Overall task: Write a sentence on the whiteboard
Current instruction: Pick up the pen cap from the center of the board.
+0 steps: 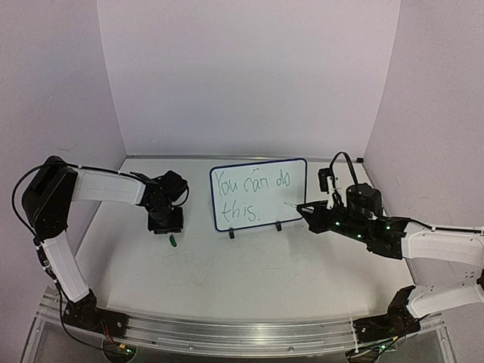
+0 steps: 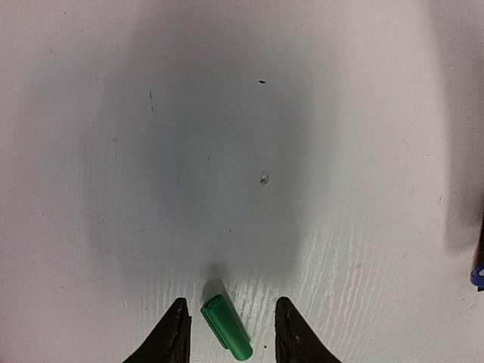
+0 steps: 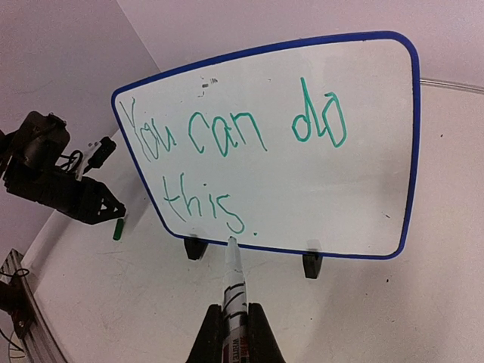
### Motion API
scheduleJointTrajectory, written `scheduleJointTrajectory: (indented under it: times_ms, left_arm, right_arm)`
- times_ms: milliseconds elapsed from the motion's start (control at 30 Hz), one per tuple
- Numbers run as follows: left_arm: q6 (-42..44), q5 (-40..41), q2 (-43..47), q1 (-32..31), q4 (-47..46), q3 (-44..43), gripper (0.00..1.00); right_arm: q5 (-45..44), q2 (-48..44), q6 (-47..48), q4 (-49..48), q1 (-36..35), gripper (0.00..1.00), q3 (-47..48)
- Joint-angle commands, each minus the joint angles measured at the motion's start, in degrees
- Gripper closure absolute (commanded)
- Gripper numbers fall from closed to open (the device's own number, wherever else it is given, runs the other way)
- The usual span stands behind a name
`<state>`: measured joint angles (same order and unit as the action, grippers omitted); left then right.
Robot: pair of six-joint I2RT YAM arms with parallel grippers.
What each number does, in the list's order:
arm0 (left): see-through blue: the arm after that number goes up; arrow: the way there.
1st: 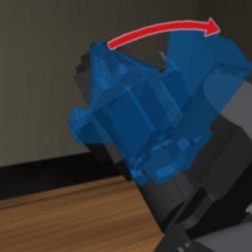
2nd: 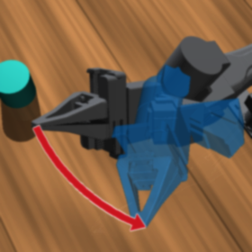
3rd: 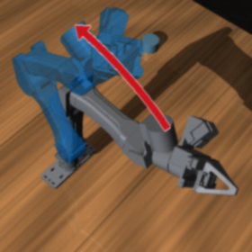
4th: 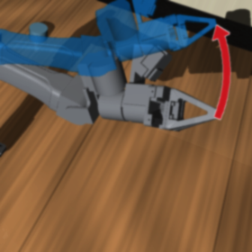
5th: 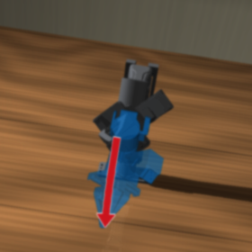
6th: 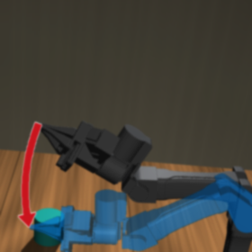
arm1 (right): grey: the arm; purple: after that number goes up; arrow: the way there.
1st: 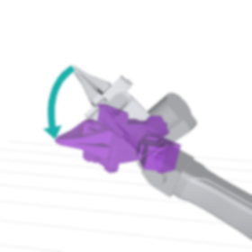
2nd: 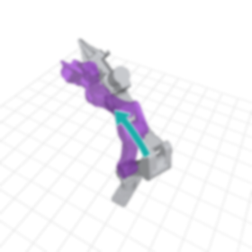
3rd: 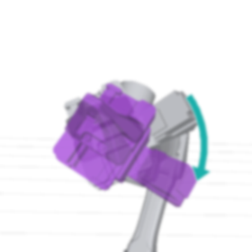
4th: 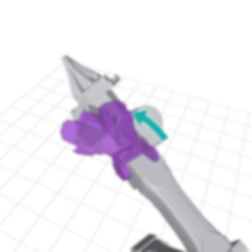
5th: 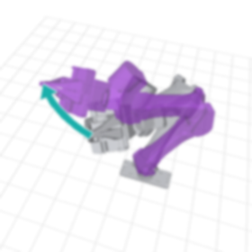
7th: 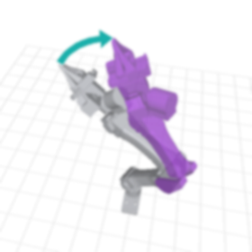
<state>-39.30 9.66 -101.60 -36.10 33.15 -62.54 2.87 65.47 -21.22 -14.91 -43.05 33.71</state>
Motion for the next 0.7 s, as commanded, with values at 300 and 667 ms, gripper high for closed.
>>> scheduleJointTrajectory:
  times_ms: [300, 667]
  left_arm:
    - [-2.1, 0.2, -1.7, -0.3, 1.7, 0.2, 0.67]
    - [-2.5, -1.3, -2.1, -0.3, 1.6, 1.6, 0.72]
  right_arm:
    - [0.6, 1.4, -0.9, -0.9, 0.0, 1.0, 0.1]
    - [0.7, 2.7, -1.3, -1.0, 0.0, 1.0, 0.8]
